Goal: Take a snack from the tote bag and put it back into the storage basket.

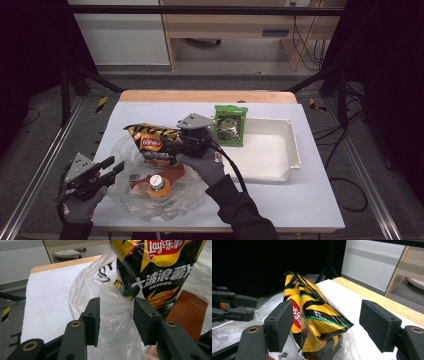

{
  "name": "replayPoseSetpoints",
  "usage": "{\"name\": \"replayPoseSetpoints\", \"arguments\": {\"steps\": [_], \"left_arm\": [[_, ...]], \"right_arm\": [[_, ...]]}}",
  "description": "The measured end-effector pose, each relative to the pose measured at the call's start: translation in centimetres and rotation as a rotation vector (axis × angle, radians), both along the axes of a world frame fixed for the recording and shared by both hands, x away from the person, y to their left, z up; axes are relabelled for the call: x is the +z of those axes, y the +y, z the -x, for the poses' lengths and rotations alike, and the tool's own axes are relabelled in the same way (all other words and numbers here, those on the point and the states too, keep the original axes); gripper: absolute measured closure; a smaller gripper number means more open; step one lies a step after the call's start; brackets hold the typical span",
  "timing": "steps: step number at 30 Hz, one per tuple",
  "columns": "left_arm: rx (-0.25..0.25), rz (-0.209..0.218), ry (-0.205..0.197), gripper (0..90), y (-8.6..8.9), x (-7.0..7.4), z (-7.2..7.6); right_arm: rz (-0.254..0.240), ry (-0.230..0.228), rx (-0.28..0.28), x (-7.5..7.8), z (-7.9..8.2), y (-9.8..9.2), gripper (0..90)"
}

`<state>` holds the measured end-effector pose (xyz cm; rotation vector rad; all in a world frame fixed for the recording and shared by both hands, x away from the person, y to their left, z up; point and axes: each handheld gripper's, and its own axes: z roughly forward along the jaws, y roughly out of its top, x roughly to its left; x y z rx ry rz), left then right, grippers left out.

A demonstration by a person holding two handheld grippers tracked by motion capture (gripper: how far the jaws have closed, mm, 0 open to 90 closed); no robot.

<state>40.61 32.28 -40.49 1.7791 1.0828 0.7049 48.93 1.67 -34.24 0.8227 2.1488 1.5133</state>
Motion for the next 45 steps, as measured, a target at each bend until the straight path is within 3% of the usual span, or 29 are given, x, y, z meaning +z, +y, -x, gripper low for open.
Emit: {"name": "replayPoseSetpoints", "arguments": {"steps": [4,9,19,27,31,34,41,45], "left_arm": [[-0.001,0.005,-0.003,56.2,0.2,0.0,0.0],[0.000,0.007,0.000,55.8,0.2,0.0,0.0],[0.002,0.009,-0.002,55.0,0.4,0.0,0.0],[-0.002,0.007,-0.003,52.8,0.4,-0.1,-0.1],[-0.004,0.010,-0.020,49.3,0.5,0.1,0.0],[-0.009,0.024,-0.034,44.3,0.6,0.4,0.2],[-0.071,0.038,-0.086,29.4,0.5,1.7,0.8],[-0.079,0.034,-0.084,25.7,0.2,1.9,0.9]], "right_arm": [[0.020,0.014,-0.004,-0.9,-0.6,0.6,27.4],[0.009,0.034,-0.003,-2.1,-1.4,1.3,29.2],[0.014,0.020,-0.007,-2.7,-1.7,1.8,57.9],[-0.001,0.051,0.025,-2.5,-1.6,1.5,74.5],[-0.030,0.042,0.055,-2.1,-1.3,1.4,82.5],[-0.054,0.028,0.070,-1.7,-0.9,1.2,84.2],[-0.126,0.009,0.094,-0.4,-0.1,0.3,85.7],[-0.145,0.000,0.099,0.2,0.2,0.0,86.1]]}}
